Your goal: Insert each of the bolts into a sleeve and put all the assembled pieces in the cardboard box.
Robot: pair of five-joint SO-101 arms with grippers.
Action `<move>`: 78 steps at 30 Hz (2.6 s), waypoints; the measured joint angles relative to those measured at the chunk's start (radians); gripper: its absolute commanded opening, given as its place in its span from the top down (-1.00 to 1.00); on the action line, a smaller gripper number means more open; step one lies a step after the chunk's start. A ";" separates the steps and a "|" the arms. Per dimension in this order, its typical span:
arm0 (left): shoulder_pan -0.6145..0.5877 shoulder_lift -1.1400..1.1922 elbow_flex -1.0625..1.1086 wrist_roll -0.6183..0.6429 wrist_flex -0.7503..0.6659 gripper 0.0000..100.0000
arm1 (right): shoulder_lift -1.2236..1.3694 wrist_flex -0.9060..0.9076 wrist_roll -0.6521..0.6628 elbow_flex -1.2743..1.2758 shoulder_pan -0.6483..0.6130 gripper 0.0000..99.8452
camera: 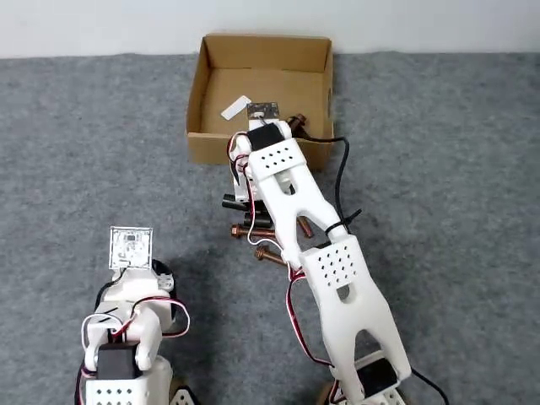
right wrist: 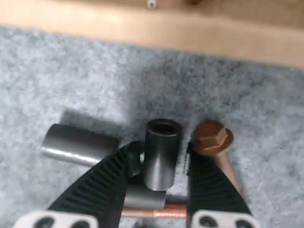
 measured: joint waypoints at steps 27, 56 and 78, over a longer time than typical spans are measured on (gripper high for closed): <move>0.000 0.000 0.000 0.153 0.000 0.99 | -0.548 0.103 0.060 0.035 -0.015 0.99; 0.373 1.010 -1.157 0.448 0.301 0.99 | -2.124 0.051 0.038 1.597 0.528 0.98; 0.517 2.061 -1.903 0.750 0.336 0.98 | -2.693 0.026 0.147 1.978 0.715 0.98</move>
